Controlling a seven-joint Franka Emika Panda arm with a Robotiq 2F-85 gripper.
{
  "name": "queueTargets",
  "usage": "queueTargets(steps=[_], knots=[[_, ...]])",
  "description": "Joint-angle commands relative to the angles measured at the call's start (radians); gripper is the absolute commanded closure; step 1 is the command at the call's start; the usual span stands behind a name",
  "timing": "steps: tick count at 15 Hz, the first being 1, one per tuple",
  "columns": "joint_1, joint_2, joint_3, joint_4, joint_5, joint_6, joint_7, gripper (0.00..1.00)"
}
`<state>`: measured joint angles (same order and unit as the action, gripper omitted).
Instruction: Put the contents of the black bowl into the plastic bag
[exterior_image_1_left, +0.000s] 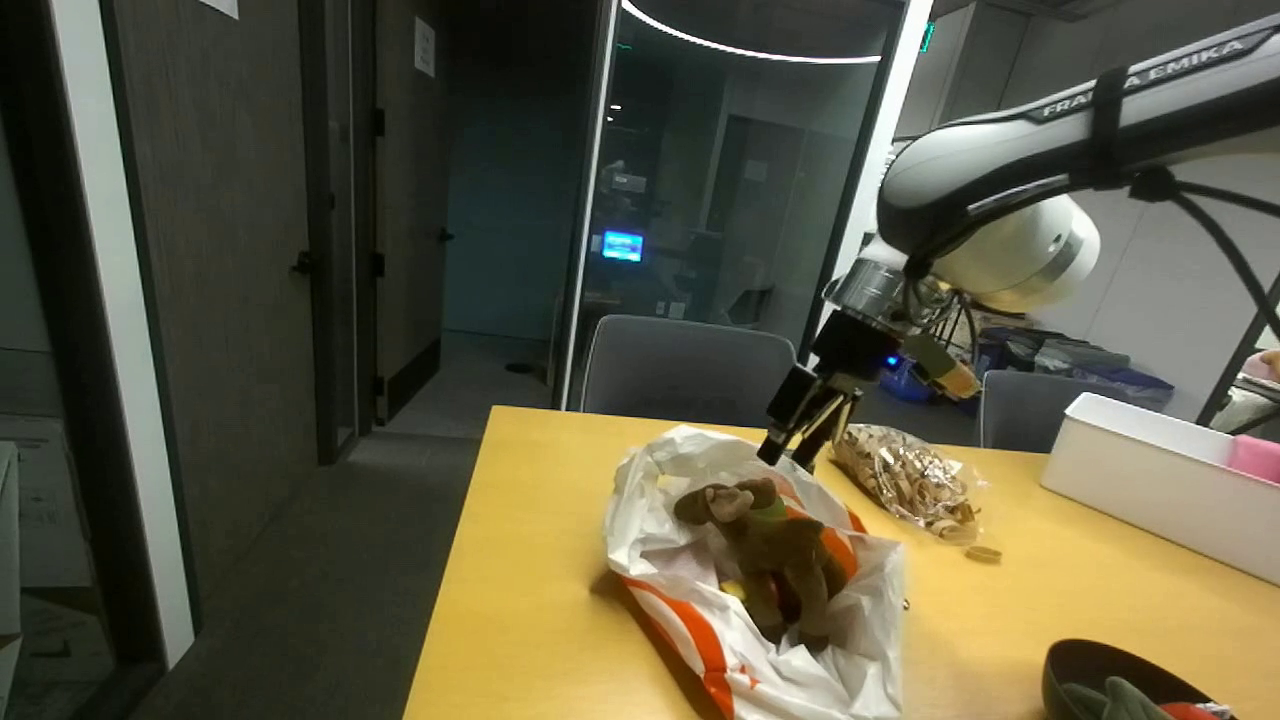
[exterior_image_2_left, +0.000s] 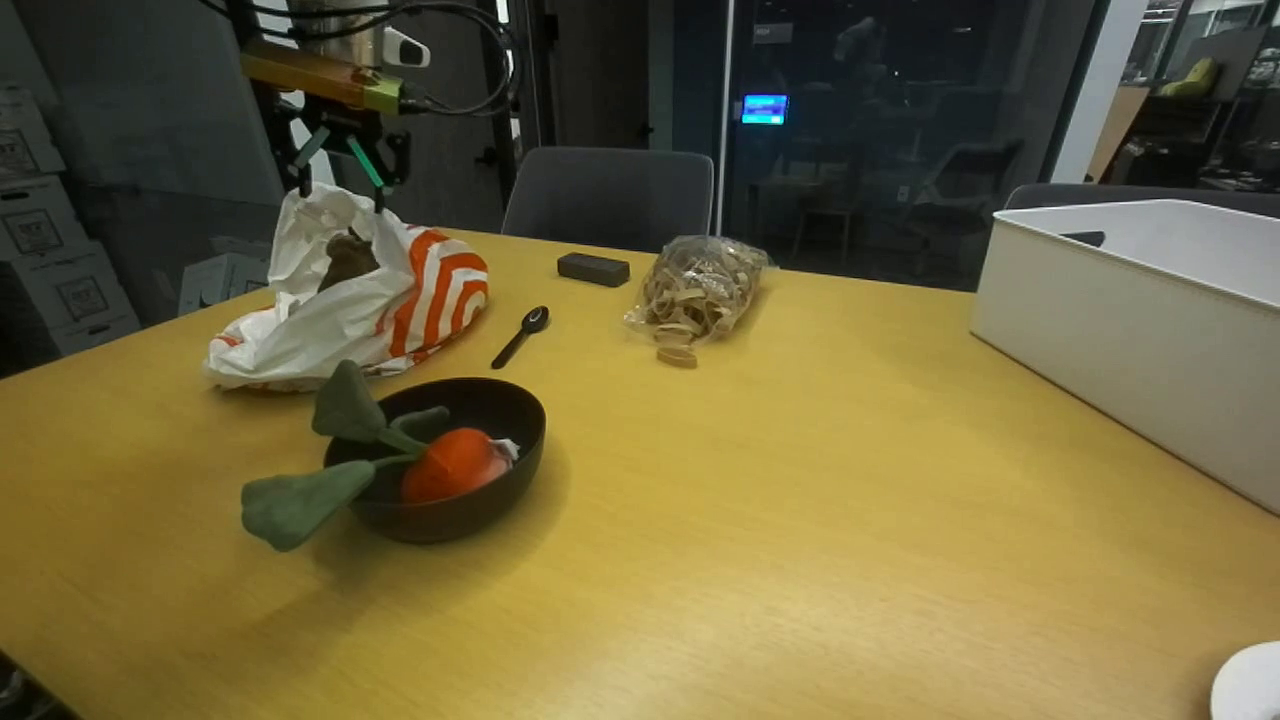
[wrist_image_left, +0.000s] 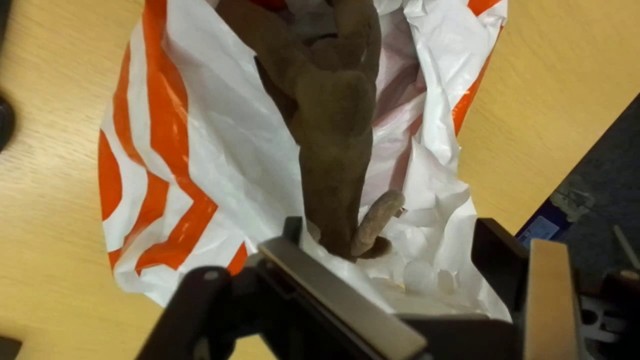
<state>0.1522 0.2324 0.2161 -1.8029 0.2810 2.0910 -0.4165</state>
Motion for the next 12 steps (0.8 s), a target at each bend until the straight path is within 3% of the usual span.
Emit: queueTargets(steps=[1, 5, 12], knots=[[-0.043, -0.14, -0.016, -0.092, 0.016, -0.106, -0.015, 0.0], [-0.088, -0.299, -0.08, -0.242, 0.042, -0.238, -0.024, 0.0], [-0.111, -0.516, -0.199, -0.545, 0.016, -0.19, 0.01, 0.0]])
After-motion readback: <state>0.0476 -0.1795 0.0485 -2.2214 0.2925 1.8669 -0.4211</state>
